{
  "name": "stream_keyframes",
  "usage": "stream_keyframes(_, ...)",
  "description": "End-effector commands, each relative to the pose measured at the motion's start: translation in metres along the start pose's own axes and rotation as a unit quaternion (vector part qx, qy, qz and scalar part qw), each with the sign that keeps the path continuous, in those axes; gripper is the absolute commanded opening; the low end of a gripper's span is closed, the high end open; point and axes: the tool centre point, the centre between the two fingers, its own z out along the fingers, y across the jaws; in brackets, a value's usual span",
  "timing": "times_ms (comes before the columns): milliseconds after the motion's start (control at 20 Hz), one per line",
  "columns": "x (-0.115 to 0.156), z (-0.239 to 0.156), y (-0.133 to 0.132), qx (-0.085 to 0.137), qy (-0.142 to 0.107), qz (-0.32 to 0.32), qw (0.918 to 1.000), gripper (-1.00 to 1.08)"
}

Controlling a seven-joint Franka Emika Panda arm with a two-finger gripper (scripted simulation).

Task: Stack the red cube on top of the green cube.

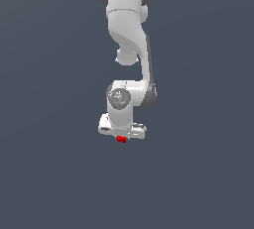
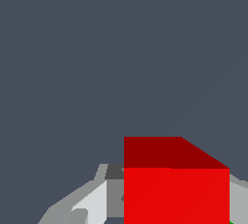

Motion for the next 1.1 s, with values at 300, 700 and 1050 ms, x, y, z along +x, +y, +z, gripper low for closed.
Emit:
stream_keyframes(300,0.0,-0.048,0.0,0.0,0.001,0.0,1.0,-1.0)
stream_keyframes(700,0.0,-0.089,0.0,0.0,0.001,0.0,1.0,-1.0)
stream_keyframes(1050,0.0,-0.093,0.001,0.0,0.002,0.0,1.0,-1.0)
